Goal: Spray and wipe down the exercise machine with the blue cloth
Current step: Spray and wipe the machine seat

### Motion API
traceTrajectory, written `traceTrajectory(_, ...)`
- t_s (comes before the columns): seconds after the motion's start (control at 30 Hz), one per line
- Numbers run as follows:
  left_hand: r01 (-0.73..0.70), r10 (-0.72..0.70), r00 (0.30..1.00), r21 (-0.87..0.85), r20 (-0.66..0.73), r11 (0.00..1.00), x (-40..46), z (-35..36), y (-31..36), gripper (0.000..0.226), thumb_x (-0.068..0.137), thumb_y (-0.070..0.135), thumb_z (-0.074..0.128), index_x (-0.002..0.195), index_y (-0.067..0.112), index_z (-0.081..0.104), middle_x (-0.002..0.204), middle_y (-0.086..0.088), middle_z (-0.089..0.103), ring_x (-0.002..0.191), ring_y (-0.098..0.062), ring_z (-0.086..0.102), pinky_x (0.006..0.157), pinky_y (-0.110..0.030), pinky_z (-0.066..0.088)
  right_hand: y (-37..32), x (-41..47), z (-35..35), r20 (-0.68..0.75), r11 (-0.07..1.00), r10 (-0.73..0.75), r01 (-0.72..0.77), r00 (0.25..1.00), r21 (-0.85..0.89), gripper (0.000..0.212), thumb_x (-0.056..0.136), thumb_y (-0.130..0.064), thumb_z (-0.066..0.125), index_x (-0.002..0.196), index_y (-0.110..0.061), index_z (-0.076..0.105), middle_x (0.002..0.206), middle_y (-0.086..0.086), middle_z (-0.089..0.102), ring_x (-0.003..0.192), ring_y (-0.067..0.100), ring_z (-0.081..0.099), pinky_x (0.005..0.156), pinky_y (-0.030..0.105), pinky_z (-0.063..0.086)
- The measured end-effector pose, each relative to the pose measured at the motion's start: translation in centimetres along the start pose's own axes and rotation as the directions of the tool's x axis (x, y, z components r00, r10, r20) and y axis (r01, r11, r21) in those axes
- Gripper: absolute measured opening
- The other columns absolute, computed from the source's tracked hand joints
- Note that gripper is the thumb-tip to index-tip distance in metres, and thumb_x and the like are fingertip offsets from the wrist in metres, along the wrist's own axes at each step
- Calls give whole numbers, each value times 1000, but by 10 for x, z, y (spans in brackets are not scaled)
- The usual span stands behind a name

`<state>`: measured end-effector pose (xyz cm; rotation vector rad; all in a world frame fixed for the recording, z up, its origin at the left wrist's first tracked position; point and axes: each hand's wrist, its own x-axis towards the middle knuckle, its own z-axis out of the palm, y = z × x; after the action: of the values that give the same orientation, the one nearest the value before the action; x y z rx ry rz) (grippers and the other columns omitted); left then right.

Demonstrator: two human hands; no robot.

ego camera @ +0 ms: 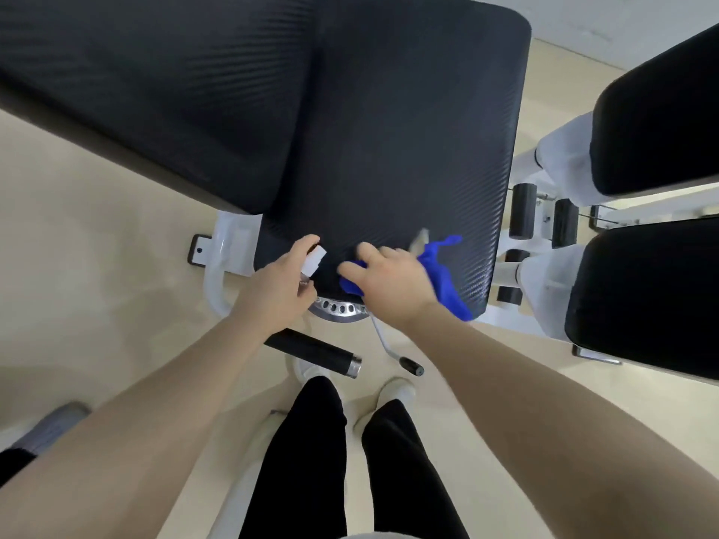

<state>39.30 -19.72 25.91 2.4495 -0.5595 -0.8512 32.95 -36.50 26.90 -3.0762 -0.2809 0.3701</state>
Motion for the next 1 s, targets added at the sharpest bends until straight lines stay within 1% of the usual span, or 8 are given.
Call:
traceTrajectory(0.1, 63, -67, 997, -80, -46, 995, -4, -3, -7, 67, 88, 14, 53, 144, 29, 20, 87, 2, 56, 63, -13, 53, 55, -29, 43, -22, 37, 6, -90, 996, -75, 80, 993, 46, 34, 48, -13, 80, 79, -20, 68, 76, 6, 60, 46, 22, 48, 50, 25, 28)
traceTrajectory(0.23, 89, -90, 996, -34, -22, 995, -6, -12, -7, 65, 88, 14, 51, 143, 29, 22, 73, -1, 57, 60, -16, 54, 62, -35, 48, 5, 9, 9, -2, 994, -96, 96, 995, 59, 34, 65, -16, 74, 98, -18, 67, 92, 9, 60, 61, 25, 53, 52, 29, 33)
traceTrajectory(0.5, -9, 9, 1000, -53, 9, 999, 5, -3, 31, 72, 86, 15, 54, 145, 30, 16, 71, 8, 56, 69, -18, 57, 64, -34, 46, 60, -61, 1, -35, 975, 208, -204, 978, 87, 33, 57, -14, 81, 84, -10, 62, 74, 12, 54, 51, 30, 53, 47, 32, 44)
traceTrajectory(0.6, -28, 28, 999, -20, -41, 999, 8, -2, 33, 52, 85, 15, 55, 132, 19, 32, 87, 1, 57, 75, -23, 56, 63, -34, 44, 20, -9, 7, -93, 987, 143, -134, 985, 93, 34, 54, -16, 79, 83, -12, 63, 72, 9, 55, 51, 27, 54, 48, 28, 39)
traceTrajectory(0.73, 25, -27, 993, -21, -118, 999, 17, -5, 26, 45, 85, 12, 57, 126, 14, 36, 86, -1, 55, 73, -23, 54, 59, -31, 39, 10, 16, 10, -131, 998, 25, -18, 991, 54, 28, 56, -18, 74, 82, -17, 64, 74, 6, 56, 51, 25, 53, 48, 25, 28)
traceTrajectory(0.83, 42, -45, 988, -21, -145, 999, 24, -7, 23, 52, 86, 13, 56, 131, 19, 32, 83, -4, 59, 72, -24, 58, 58, -30, 40, 71, -14, -5, -85, 967, 251, -246, 964, 66, 24, 64, -15, 70, 87, -16, 62, 80, 12, 54, 58, 31, 55, 45, 30, 33)
traceTrajectory(0.93, 14, -18, 992, -34, -124, 999, 34, -6, 37, 56, 88, 17, 56, 136, 21, 28, 81, -2, 58, 70, -24, 58, 60, -34, 46, 129, -32, -21, -22, 812, 583, -582, 812, 43, 22, 82, -13, 56, 104, -9, 56, 97, 20, 53, 75, 38, 56, 55, 38, 36)
traceTrajectory(1.0, -3, 0, 994, -30, -106, 1000, 40, -5, 46, 54, 89, 22, 55, 136, 22, 29, 80, -3, 58, 66, -22, 57, 57, -33, 45, 118, -19, -17, -30, 787, 616, -614, 787, 56, 18, 88, -12, 46, 105, -8, 51, 102, 18, 51, 80, 37, 56, 58, 39, 35)
